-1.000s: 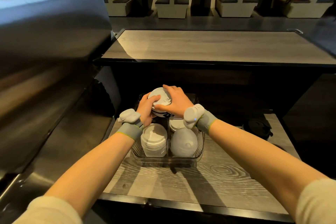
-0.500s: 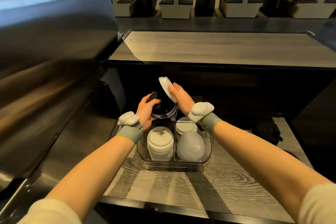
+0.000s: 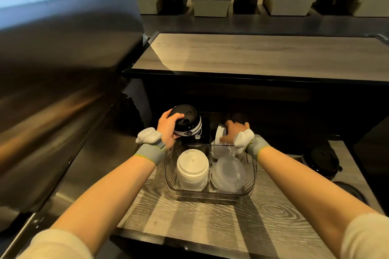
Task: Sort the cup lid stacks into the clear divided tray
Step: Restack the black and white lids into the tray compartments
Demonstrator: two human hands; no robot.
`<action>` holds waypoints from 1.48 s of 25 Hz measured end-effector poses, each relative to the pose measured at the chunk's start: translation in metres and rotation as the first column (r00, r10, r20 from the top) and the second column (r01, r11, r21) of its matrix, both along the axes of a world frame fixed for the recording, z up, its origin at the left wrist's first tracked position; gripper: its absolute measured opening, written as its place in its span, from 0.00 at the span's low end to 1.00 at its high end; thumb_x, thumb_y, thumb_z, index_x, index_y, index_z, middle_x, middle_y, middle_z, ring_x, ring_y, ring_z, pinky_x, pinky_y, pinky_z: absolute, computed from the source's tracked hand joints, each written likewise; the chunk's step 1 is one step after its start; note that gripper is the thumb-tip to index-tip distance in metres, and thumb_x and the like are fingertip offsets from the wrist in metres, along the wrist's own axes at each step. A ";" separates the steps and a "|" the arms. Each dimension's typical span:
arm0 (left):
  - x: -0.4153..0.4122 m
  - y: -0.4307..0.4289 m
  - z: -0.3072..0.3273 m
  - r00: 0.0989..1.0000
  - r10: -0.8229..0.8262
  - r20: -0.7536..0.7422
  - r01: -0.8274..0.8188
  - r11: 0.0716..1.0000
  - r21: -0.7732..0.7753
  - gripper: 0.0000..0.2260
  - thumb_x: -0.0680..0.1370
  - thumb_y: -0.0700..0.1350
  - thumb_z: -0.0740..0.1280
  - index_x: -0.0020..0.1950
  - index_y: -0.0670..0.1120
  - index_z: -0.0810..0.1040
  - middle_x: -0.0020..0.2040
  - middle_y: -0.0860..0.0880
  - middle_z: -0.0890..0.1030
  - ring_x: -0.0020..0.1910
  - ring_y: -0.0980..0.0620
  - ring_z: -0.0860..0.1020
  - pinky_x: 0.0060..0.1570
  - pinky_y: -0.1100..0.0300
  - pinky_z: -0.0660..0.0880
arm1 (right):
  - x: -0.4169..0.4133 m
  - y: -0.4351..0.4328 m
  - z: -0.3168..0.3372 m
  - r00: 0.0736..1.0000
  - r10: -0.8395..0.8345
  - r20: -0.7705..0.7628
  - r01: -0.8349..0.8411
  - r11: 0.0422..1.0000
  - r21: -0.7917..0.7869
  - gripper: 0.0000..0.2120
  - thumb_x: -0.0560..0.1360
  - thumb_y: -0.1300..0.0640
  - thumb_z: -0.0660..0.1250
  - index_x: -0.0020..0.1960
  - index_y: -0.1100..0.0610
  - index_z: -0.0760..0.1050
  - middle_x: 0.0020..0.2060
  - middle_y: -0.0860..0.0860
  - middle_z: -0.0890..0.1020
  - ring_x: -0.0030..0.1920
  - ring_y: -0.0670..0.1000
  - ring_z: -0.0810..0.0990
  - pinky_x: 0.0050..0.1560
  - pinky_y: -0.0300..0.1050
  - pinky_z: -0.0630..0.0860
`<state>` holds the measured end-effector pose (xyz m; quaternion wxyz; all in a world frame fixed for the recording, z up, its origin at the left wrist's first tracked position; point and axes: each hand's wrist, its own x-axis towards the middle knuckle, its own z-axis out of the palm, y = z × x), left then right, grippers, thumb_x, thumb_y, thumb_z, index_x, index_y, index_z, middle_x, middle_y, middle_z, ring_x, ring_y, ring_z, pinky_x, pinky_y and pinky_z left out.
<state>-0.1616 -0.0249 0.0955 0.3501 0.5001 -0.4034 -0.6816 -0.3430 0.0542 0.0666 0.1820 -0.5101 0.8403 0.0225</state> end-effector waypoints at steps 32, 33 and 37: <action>0.023 -0.020 -0.007 0.997 0.066 -0.049 -0.067 0.997 -0.027 0.19 0.80 0.38 0.58 0.71 0.41 0.69 0.67 0.39 0.74 0.62 0.42 0.75 0.47 0.55 0.74 | 0.054 -0.020 0.053 0.830 0.095 0.550 0.179 0.888 -0.423 0.38 0.73 0.47 0.68 0.76 0.55 0.53 0.73 0.58 0.63 0.72 0.58 0.65 0.70 0.50 0.65; 0.028 -0.027 -0.010 0.991 0.131 -0.029 -0.132 0.991 -0.032 0.19 0.80 0.38 0.59 0.71 0.41 0.69 0.68 0.40 0.74 0.63 0.41 0.74 0.49 0.54 0.73 | 0.051 -0.023 0.051 0.871 0.076 0.485 0.127 0.919 -0.373 0.39 0.73 0.46 0.68 0.76 0.56 0.53 0.72 0.59 0.63 0.71 0.59 0.66 0.69 0.50 0.67; 0.042 -0.050 -0.019 0.977 0.212 -0.010 -0.212 0.976 -0.050 0.19 0.79 0.39 0.60 0.70 0.42 0.70 0.68 0.40 0.74 0.65 0.40 0.73 0.53 0.52 0.73 | 0.053 -0.036 0.033 0.981 0.145 0.126 -0.126 0.981 -0.145 0.42 0.69 0.38 0.68 0.75 0.55 0.56 0.71 0.58 0.66 0.70 0.60 0.67 0.70 0.53 0.65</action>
